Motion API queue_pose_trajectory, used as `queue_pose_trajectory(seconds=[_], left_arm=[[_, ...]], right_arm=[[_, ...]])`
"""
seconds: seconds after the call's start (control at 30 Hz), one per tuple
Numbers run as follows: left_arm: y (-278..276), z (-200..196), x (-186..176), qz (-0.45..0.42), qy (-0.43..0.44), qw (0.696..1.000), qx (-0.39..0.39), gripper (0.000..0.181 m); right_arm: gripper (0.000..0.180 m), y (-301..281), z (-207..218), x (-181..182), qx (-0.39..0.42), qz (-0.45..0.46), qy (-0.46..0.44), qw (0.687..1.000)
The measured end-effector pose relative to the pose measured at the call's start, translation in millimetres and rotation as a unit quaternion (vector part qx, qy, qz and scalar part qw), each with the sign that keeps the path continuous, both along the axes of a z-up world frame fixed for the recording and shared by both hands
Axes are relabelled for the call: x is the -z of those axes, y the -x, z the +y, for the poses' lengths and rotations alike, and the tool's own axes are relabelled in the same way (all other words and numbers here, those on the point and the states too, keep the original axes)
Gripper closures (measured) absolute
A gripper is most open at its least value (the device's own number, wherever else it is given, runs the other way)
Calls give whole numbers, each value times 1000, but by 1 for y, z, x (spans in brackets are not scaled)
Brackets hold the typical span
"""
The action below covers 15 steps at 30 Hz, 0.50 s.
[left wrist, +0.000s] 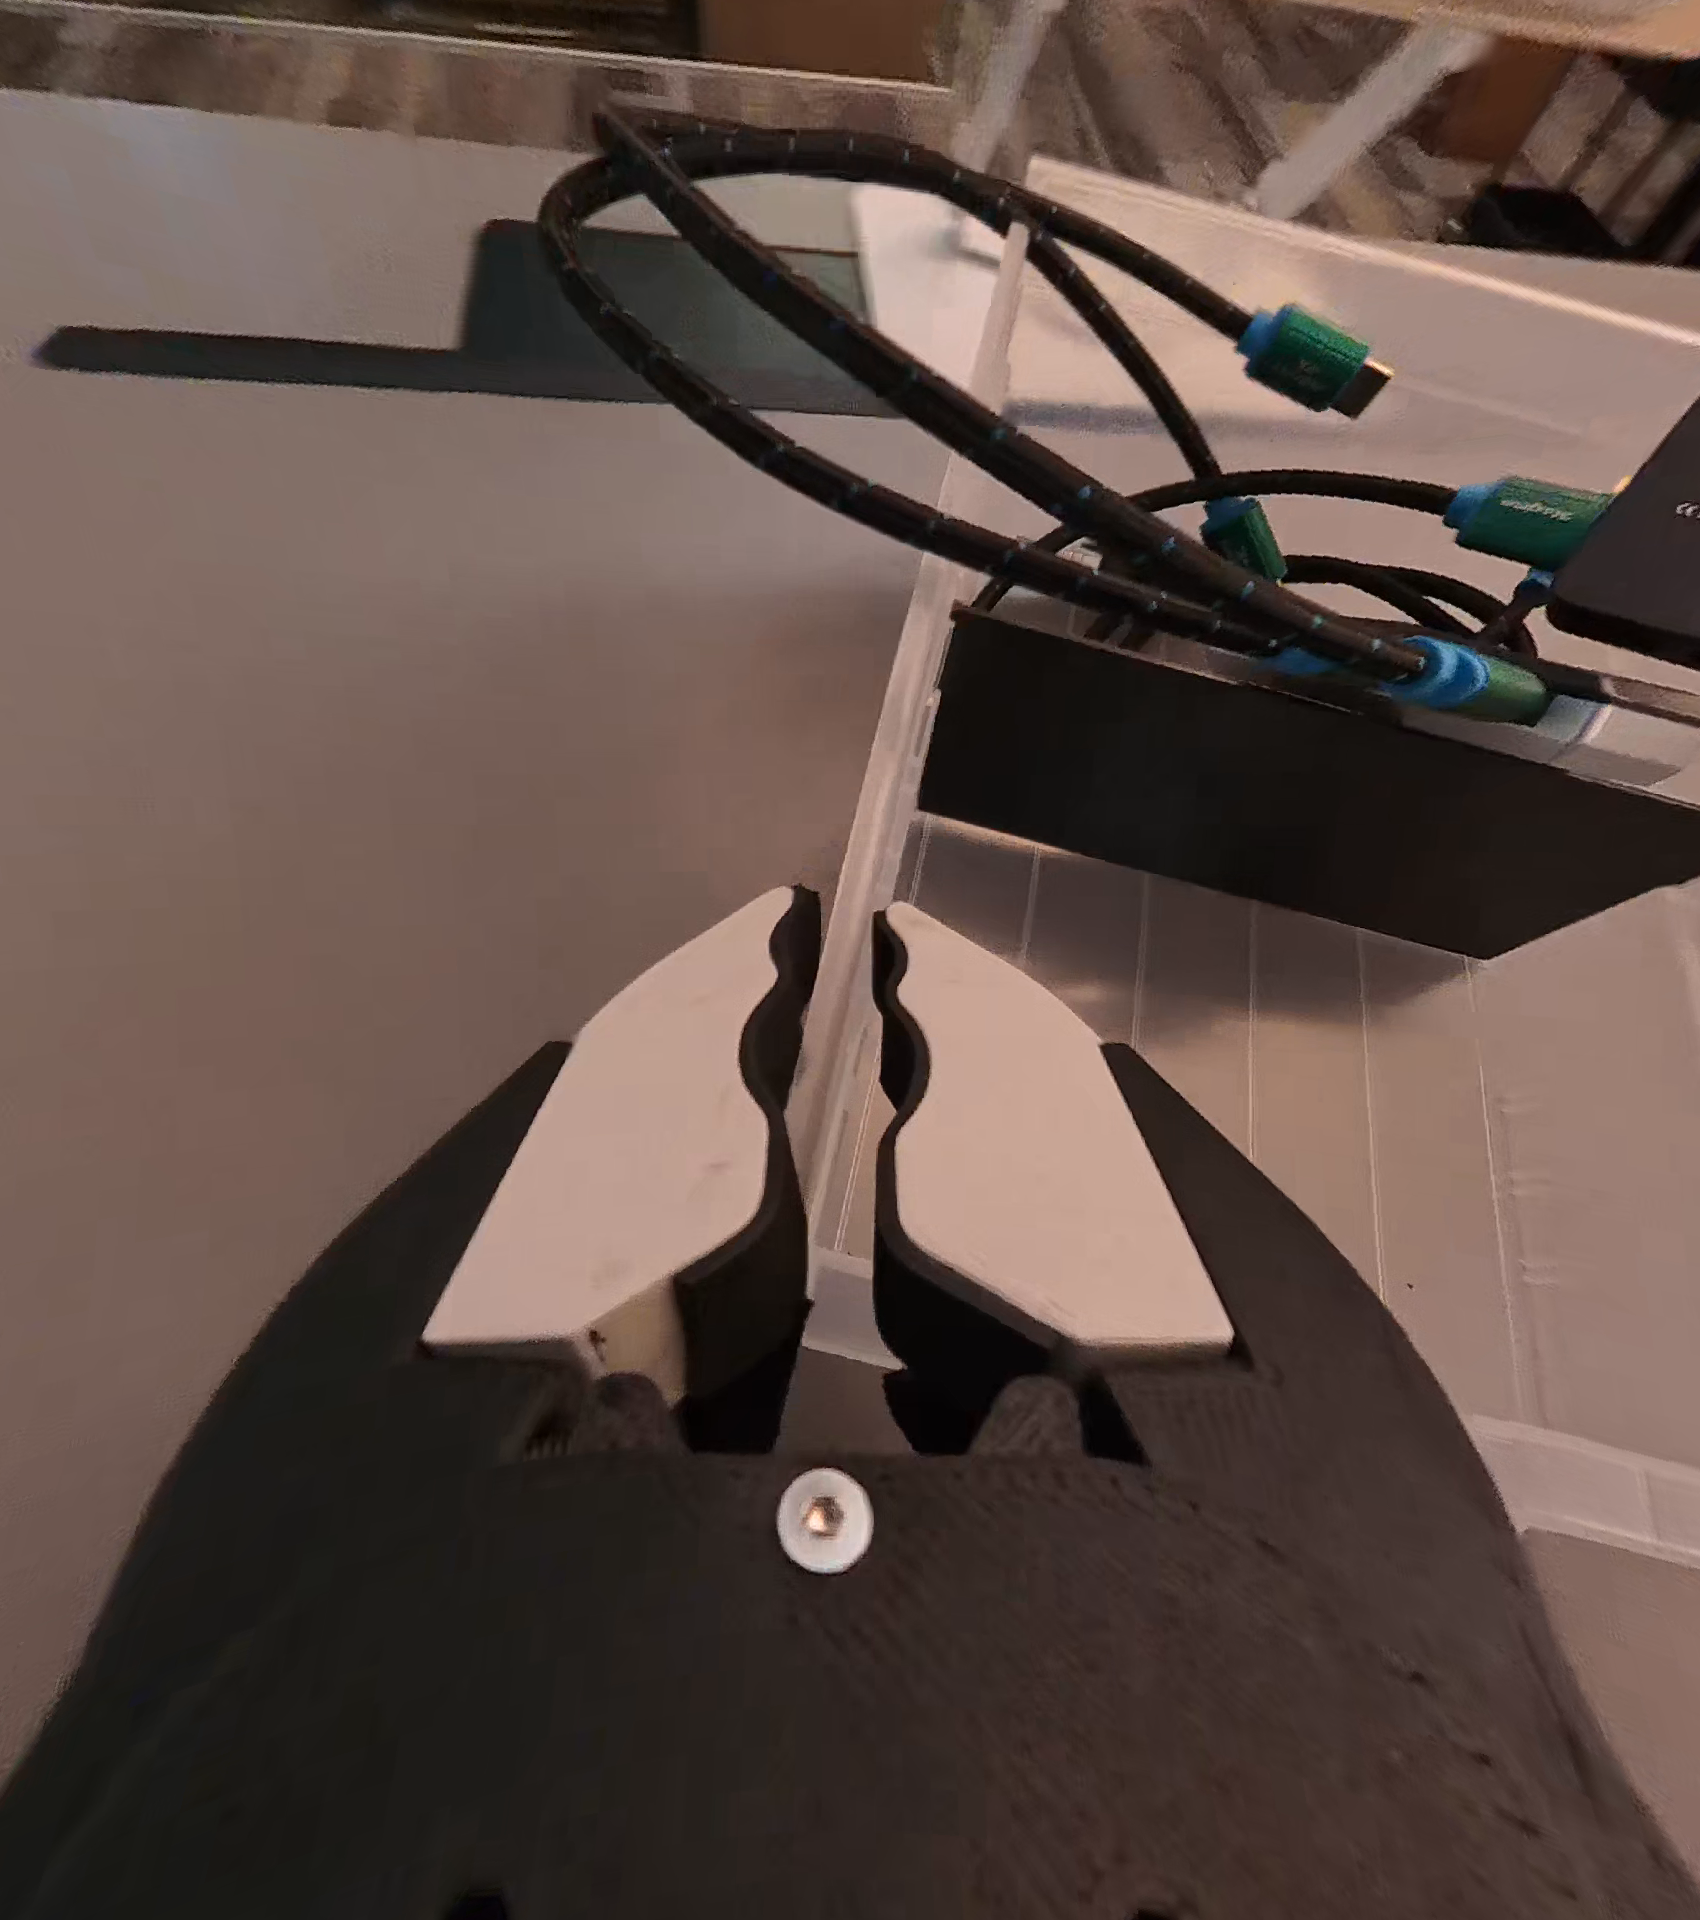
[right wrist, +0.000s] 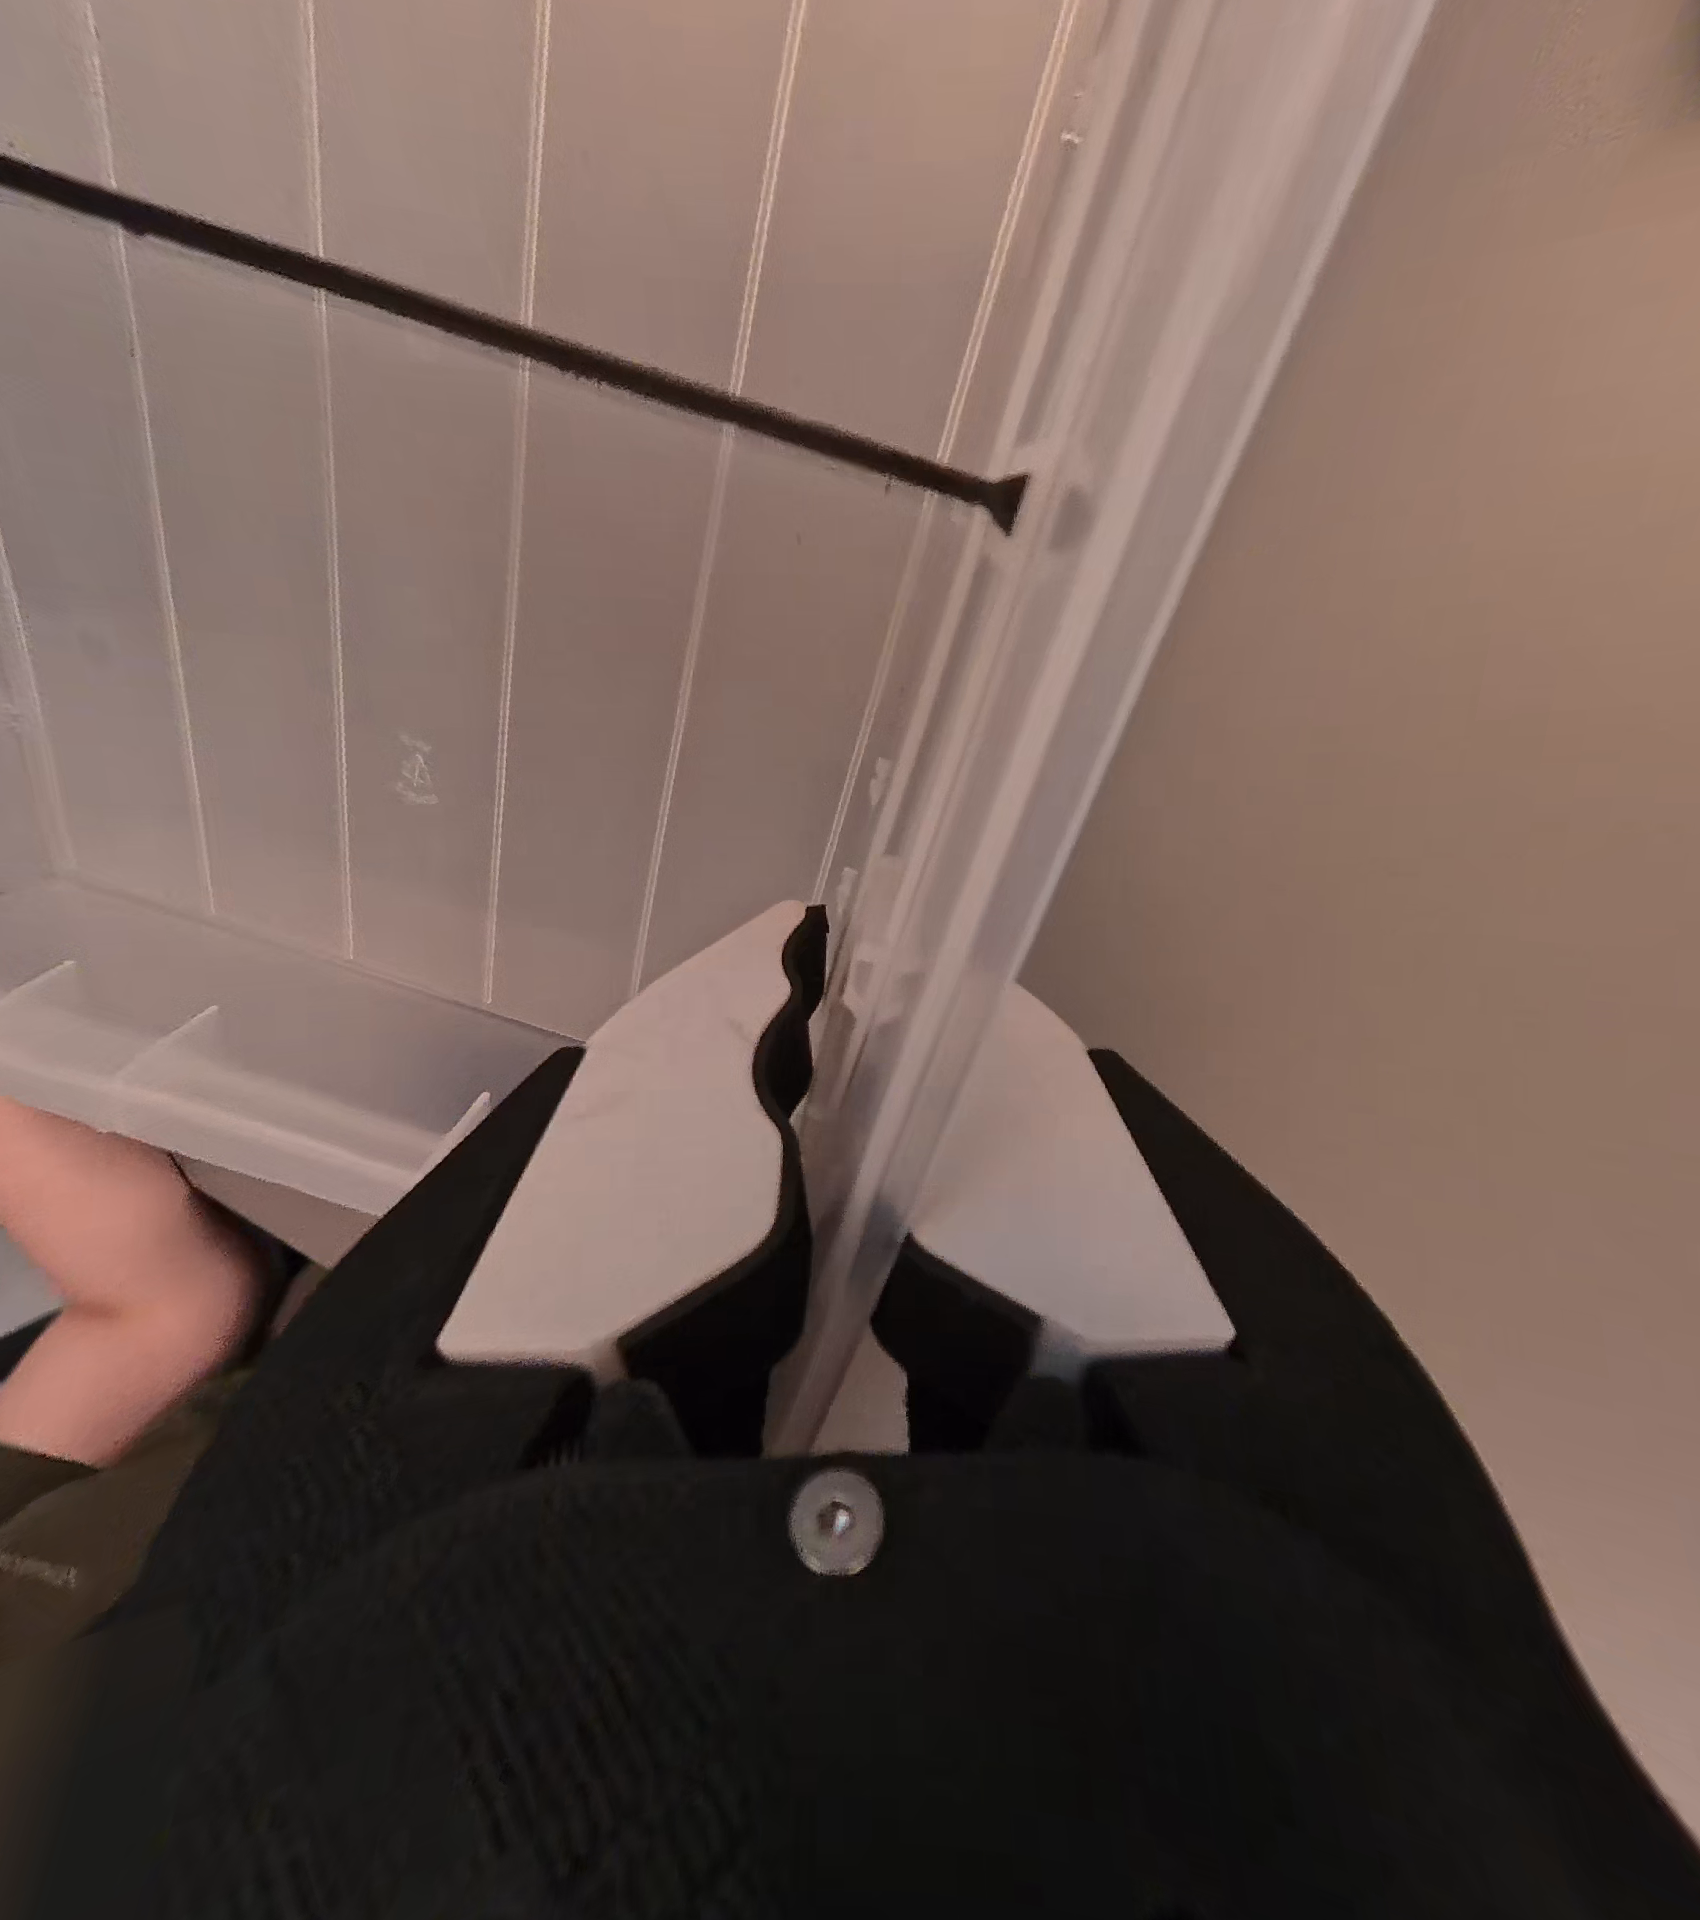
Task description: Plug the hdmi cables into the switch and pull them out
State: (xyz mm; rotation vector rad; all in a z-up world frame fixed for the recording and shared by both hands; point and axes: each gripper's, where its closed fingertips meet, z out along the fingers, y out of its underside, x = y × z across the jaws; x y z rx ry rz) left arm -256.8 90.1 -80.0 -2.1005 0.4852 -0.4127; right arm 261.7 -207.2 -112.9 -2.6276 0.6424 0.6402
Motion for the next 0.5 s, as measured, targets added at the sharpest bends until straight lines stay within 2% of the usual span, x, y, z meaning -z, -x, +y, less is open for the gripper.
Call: queue_pose_trajectory(seconds=[0.03,0.17,0.3,0.43,0.5], left_arm=[[10,3,0,-3,-1,1000,-12,173],[40,10,0,-8,-2,999,-40,177],[72,18,-2,-12,-2,996,-86,177],[104,29,-1,-9,3,992,-129,175],[119,35,-1,-6,8,990,-141,174]], right_arm=[[176,4,3,4,-12,2,8,1000],[176,23,21,24,-58,10,52,997],[174,28,35,35,-86,-39,92,991],[172,33,30,34,-73,-65,146,984],[165,37,29,32,-67,-69,159,982]])
